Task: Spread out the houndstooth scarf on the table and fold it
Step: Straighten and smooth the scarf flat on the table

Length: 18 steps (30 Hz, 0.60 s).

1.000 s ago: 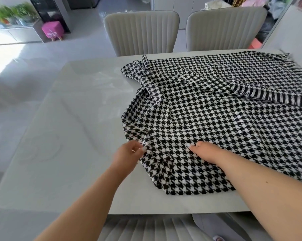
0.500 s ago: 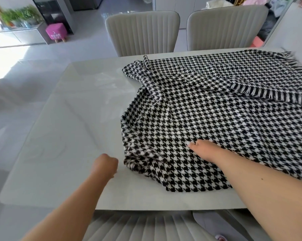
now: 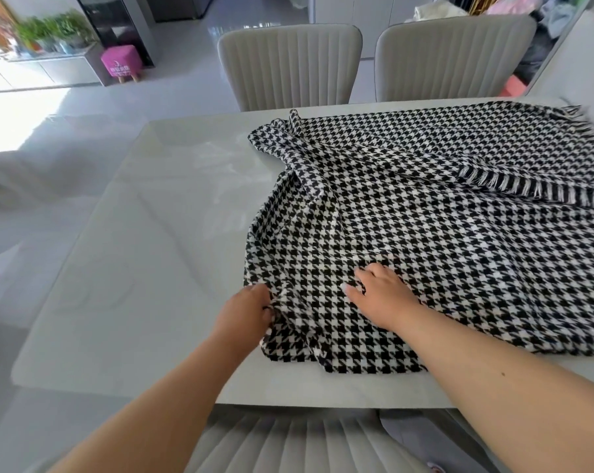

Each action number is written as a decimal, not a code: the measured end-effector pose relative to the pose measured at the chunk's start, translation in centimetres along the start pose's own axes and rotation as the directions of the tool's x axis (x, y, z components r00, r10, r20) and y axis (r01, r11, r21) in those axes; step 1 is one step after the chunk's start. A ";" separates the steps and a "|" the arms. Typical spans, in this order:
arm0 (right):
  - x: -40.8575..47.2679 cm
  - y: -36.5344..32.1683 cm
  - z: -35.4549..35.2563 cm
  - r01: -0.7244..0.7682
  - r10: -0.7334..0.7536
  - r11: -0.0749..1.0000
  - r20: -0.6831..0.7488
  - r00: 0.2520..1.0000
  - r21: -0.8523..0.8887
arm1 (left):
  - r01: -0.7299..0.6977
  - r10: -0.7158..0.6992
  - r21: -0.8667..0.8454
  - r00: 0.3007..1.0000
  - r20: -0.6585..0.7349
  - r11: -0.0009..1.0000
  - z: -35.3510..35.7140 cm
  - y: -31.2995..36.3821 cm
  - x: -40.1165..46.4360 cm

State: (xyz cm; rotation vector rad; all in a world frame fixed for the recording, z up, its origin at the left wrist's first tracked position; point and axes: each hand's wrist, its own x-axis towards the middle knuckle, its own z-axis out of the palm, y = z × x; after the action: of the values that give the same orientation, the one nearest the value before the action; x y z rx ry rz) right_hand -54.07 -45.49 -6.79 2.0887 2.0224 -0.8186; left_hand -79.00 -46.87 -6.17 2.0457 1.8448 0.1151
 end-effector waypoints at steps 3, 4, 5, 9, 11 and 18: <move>-0.1 0.1 -0.2 -0.003 0.003 1.000 0.026 1.000 0.019 | -0.036 0.037 -0.051 0.999 0.014 0.998 -2.4 -3.4 -1.9; 0.0 0.1 -0.2 -0.004 0.004 1.000 0.028 1.000 0.016 | -0.029 0.031 -0.027 0.997 0.072 0.999 -3.1 -4.7 -2.5; 0.0 0.1 -0.2 -0.004 0.004 1.000 0.034 0.999 0.006 | 0.001 -0.006 0.028 0.988 0.154 1.000 -3.7 -5.8 -3.0; -0.4 0.0 -0.2 -0.005 0.008 0.999 0.056 0.998 -0.040 | 0.176 -0.193 0.096 0.958 0.213 0.980 -4.5 -7.1 -3.6; -0.7 -0.2 -0.2 -0.004 0.008 0.998 0.066 0.998 -0.055 | 0.220 -0.212 -0.041 0.965 0.155 0.975 -3.6 -5.7 -3.6; -1.1 -0.4 -0.3 -0.022 0.028 0.998 0.115 0.993 -0.057 | 0.565 -0.604 -0.748 0.746 0.282 0.348 -0.8 -1.8 -2.1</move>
State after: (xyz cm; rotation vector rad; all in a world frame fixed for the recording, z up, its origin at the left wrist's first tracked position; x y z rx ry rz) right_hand -54.34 -46.26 -5.93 1.9852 1.9332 -0.8483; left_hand -81.24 -48.67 -5.64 0.6774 1.9112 0.6696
